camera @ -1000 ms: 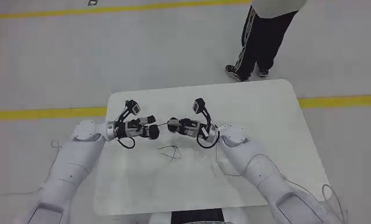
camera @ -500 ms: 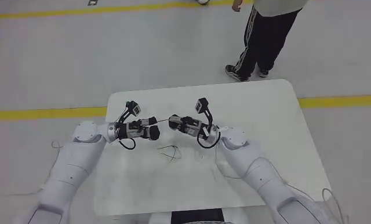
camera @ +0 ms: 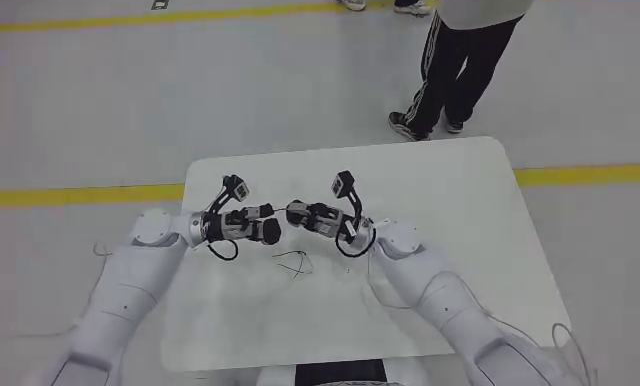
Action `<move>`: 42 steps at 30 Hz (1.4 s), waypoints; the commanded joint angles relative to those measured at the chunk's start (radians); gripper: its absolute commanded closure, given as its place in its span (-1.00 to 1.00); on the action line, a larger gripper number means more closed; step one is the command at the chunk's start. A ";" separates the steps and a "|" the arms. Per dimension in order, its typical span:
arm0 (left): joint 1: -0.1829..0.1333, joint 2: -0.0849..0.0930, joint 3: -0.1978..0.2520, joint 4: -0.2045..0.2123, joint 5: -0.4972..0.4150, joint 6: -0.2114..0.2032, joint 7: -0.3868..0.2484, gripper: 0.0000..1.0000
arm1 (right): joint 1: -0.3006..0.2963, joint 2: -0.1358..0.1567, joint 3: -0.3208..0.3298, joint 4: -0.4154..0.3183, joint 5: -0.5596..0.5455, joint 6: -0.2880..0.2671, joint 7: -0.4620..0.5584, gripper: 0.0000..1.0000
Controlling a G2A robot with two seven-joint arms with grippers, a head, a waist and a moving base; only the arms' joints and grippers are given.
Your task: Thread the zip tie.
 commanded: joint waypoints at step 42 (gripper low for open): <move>0.023 0.019 -0.010 -0.035 0.038 -0.005 0.070 0.58 | -0.018 0.021 -0.011 -0.069 -0.114 0.066 -0.062 1.00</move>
